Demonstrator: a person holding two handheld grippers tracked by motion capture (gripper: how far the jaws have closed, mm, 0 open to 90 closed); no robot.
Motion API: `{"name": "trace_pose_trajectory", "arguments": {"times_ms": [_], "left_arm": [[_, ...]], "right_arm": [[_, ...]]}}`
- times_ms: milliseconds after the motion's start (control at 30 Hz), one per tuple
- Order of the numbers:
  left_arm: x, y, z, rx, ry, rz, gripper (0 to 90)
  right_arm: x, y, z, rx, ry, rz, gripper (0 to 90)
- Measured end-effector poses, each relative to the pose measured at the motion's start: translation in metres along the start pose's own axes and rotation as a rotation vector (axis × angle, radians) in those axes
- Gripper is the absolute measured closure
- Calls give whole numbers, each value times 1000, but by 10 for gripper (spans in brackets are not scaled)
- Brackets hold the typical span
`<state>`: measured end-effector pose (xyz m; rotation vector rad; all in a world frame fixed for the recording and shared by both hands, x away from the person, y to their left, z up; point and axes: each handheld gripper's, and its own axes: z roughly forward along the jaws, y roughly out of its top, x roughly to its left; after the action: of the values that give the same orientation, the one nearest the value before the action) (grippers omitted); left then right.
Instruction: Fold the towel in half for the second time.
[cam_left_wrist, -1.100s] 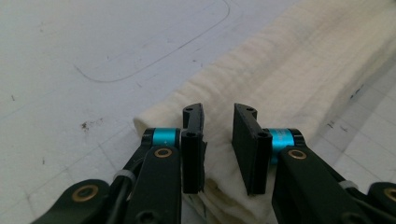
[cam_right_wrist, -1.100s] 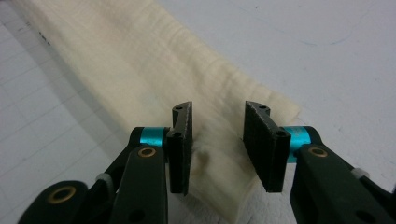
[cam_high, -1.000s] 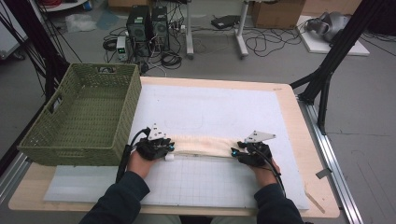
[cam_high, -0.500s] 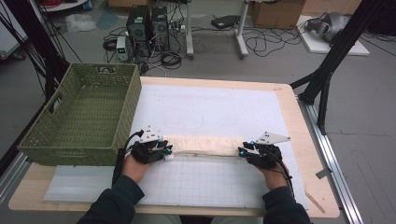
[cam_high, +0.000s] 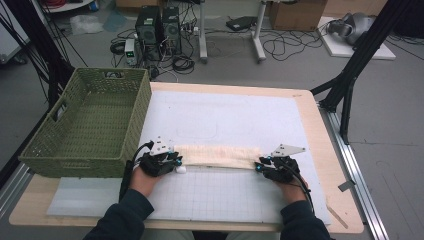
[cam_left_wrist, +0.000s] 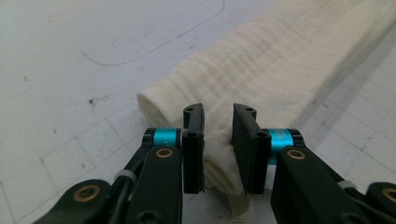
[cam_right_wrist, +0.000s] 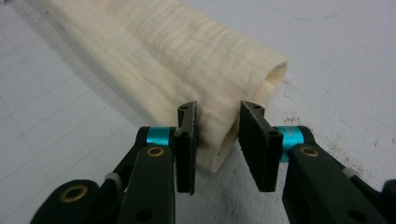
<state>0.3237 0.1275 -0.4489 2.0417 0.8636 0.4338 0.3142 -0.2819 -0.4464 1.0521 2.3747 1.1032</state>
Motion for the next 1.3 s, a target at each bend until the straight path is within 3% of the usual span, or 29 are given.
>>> {"name": "trace_pose_trajectory", "arguments": {"times_ms": [133,200,333,500,600,733,867,967,1067,1167,1300], "left_arm": [[1,0,-1,-3,-4,-12,732],[2,0,-3,-19,-1,-33,687],[9,0,-11,-85,14,-85,541],[15,2,-20,-158,33,-112,481],[19,2,-23,-189,30,-122,450],[19,4,-27,-233,16,-122,387],[18,7,-29,-270,-5,-139,257],[16,10,-30,-288,-16,-122,179],[14,11,-31,-292,-23,-117,180],[14,11,-31,-295,-27,-112,181],[14,9,-31,-283,-32,-98,182]], "right_arm": [[0,0,-2,7,7,3,647],[-1,0,-4,-2,7,-1,604],[-3,2,-18,-69,-2,7,532],[-8,3,-36,-163,-43,49,407],[-12,2,-42,-190,-73,61,356],[-15,0,-47,-196,-102,73,308],[-16,-1,-50,-195,-127,72,255],[-16,0,-53,-200,-137,73,197],[-14,0,-54,-197,-144,65,126],[-13,0,-54,-188,-140,46,117],[-11,0,-54,-185,-134,56,113]]}}
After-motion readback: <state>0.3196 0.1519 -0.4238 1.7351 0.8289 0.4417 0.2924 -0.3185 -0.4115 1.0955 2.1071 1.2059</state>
